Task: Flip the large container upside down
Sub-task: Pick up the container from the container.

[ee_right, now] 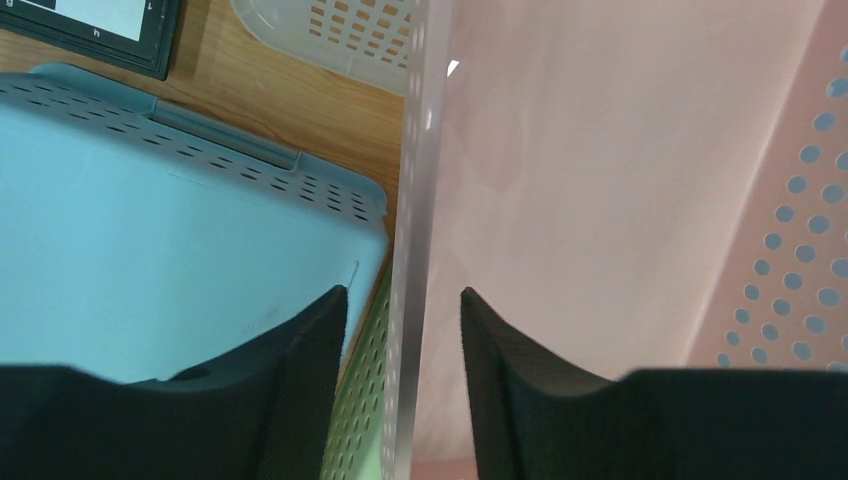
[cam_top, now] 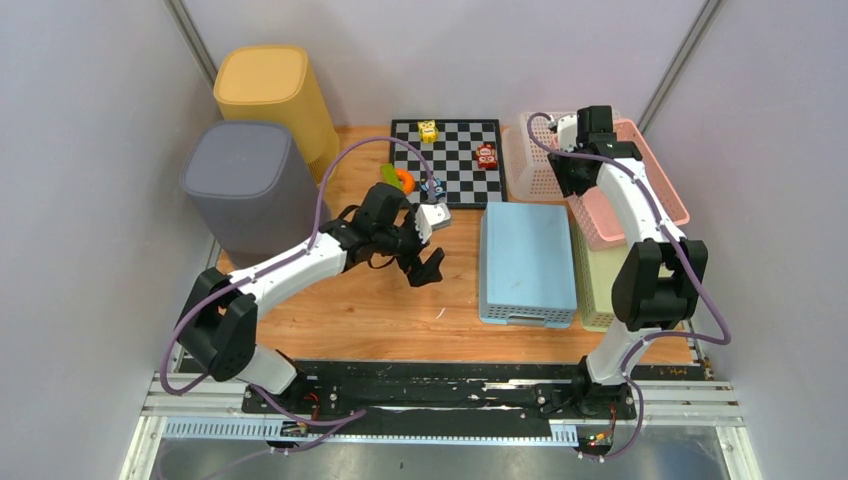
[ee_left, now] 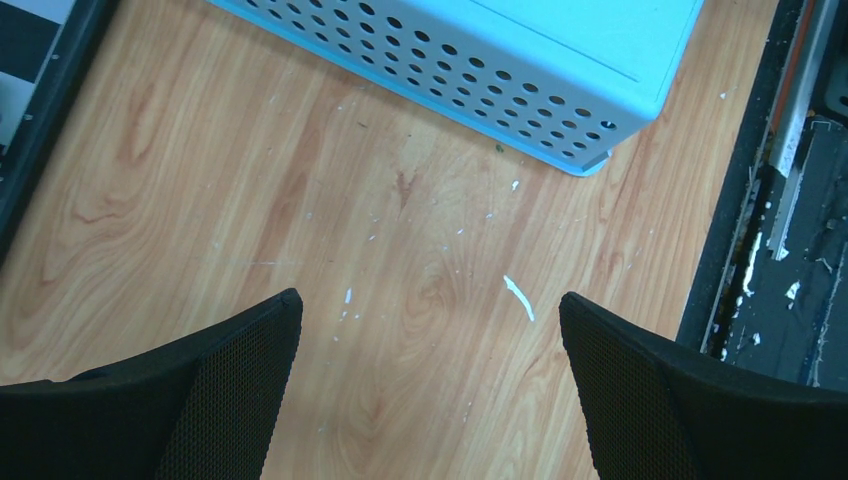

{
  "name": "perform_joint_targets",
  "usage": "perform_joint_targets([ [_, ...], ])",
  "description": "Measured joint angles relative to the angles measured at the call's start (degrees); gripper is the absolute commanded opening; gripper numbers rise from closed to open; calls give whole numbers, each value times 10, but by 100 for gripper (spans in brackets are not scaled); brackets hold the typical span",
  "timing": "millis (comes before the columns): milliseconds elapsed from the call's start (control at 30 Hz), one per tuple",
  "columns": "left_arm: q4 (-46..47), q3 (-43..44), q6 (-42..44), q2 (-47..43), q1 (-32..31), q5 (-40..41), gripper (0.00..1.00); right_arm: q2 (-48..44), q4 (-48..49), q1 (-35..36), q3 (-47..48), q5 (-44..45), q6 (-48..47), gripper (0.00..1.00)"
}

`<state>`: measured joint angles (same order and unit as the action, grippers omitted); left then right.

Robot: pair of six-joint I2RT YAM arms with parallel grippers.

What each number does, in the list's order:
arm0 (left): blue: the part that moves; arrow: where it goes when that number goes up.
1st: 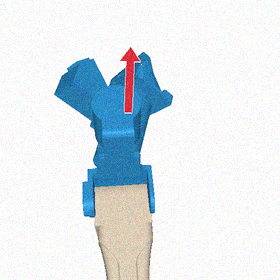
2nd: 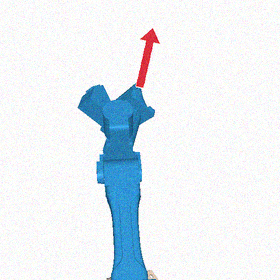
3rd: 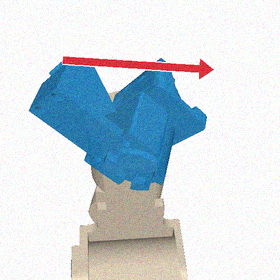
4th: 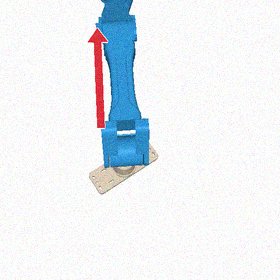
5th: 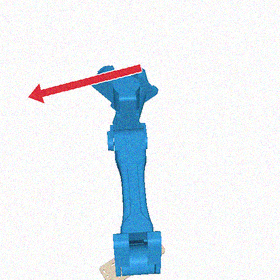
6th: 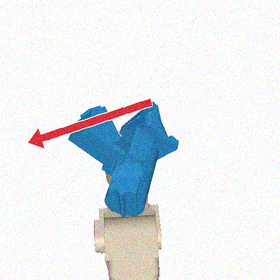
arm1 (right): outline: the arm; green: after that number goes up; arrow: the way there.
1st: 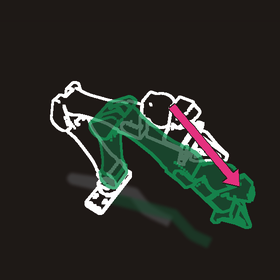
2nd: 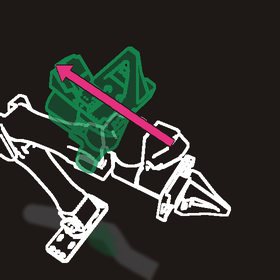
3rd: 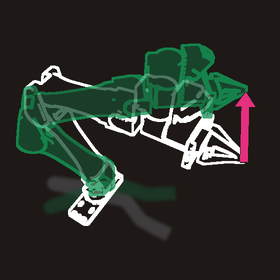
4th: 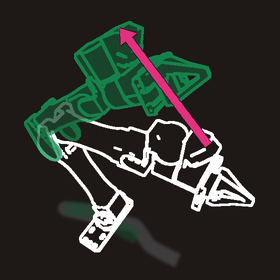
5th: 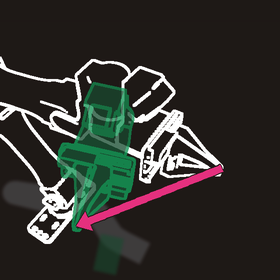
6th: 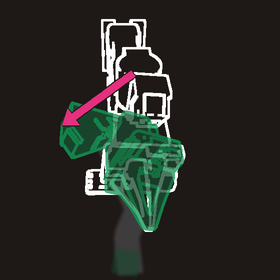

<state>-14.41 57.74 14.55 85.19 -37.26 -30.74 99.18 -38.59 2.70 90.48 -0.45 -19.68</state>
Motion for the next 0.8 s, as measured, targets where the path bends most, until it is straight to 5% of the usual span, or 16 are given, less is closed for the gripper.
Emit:
perform_joint_targets([
  [200,-37,35,25,-17,0,71,100,0,0,-2,0,0,7,3],
  [600,-107,161,138,-64,0,300,100,-8,-13,-15,22,0,13,2],
  [800,-114,184,230,-68,-8,437,100,-85,-35,-15,29,-13,13,2],
])
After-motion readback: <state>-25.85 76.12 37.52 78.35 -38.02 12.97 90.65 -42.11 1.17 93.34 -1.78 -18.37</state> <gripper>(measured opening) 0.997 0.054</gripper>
